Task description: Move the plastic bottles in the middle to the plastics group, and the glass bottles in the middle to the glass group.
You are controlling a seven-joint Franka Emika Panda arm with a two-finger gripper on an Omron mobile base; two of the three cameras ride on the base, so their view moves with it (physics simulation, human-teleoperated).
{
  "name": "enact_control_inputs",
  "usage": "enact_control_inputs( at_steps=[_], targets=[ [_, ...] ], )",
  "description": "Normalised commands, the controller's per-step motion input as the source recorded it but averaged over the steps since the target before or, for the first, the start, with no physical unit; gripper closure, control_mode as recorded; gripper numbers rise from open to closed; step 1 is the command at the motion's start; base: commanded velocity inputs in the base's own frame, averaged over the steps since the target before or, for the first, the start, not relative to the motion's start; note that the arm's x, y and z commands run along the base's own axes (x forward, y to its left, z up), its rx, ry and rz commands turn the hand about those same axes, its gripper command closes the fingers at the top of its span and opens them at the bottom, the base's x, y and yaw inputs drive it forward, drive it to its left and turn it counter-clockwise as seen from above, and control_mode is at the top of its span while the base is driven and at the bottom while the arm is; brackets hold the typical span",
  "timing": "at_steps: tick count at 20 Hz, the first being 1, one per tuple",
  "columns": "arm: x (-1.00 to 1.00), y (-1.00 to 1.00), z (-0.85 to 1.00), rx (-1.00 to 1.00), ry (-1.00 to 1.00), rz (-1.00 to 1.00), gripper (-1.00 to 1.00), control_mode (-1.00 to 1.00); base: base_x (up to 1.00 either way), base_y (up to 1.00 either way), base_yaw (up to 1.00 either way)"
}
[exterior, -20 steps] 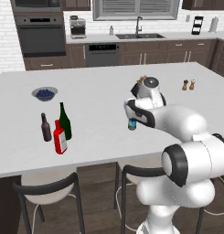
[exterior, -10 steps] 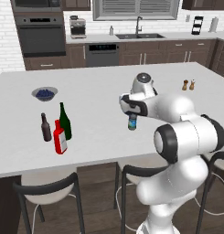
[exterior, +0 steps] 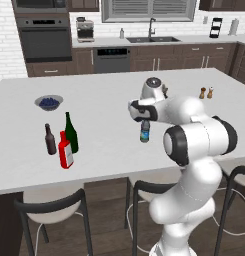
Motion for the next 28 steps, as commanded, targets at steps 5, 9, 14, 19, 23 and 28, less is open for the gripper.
enact_control_inputs(
  at_steps=[5,9,14,19,23,28],
  targets=[
    [0.21,-0.05,-0.28,0.01,0.00,0.00,-1.00,-1.00,0.00,0.00,0.00],
    [0.26,-0.15,-0.36,0.03,0.00,0.00,-1.00,-1.00,0.00,0.00,0.00],
    [0.08,-0.08,-0.12,0.03,0.00,0.00,-1.00,-1.00,0.00,0.00,0.00],
    [0.00,0.00,-0.03,0.00,0.02,0.00,-1.00,-1.00,0.00,0.00,0.00],
    [0.01,0.00,-0.21,0.00,0.01,0.00,-1.00,-1.00,0.00,0.00,0.00],
    [0.03,0.00,-0.20,0.00,0.00,0.00,-1.00,-1.00,0.00,0.00,0.00]
  ],
)
